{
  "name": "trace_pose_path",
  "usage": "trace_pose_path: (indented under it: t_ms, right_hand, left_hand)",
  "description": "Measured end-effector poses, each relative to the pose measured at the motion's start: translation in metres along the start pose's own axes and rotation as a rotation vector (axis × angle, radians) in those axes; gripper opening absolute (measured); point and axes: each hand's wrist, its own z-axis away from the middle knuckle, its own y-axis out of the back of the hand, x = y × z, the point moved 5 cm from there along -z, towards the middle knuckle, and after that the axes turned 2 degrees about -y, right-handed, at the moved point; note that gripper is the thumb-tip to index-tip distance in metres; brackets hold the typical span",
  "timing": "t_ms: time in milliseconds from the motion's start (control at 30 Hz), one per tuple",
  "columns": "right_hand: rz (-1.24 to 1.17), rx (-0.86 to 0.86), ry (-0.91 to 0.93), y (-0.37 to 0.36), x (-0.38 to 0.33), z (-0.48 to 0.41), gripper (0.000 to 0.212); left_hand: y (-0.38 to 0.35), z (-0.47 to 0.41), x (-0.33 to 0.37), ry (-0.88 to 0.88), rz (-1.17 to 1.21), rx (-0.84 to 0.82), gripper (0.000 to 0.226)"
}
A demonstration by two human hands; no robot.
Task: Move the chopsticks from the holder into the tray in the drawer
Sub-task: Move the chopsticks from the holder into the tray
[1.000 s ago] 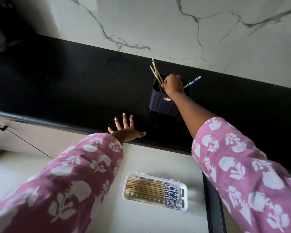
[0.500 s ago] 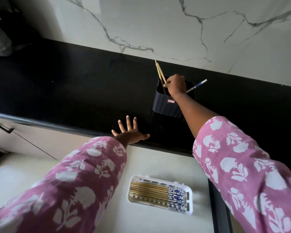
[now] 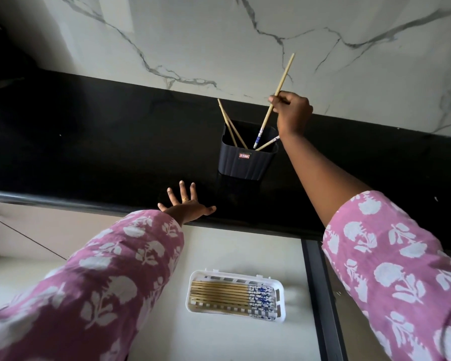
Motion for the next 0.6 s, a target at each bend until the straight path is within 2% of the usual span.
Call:
trace_pose_path:
  t_ms: [133,233,433,600]
  right_hand:
    - [-0.203,0.085,-0.034,0.023,-0.006,0.005,0.019]
    - [-0.414,0.062,-0.106,0.031,-0.003,0.013,0.022]
    - [-0.523,0.037,-0.164,0.043,0.018,0.049,0.024]
    - [-0.560,-0.022,-0.269,0.037,0.052,0.085,0.011]
  left_hand:
    - [0.000,0.003,0.001,0.000,0.000,0.008,0.095]
    - [0.002,0.005,0.002,-0.001,0.001,0.015,0.095]
    - [0.001,0.008,0.003,0.012,-0.014,0.021,0.091]
    - [0.001,0.008,0.005,0.024,-0.027,0.038,0.091]
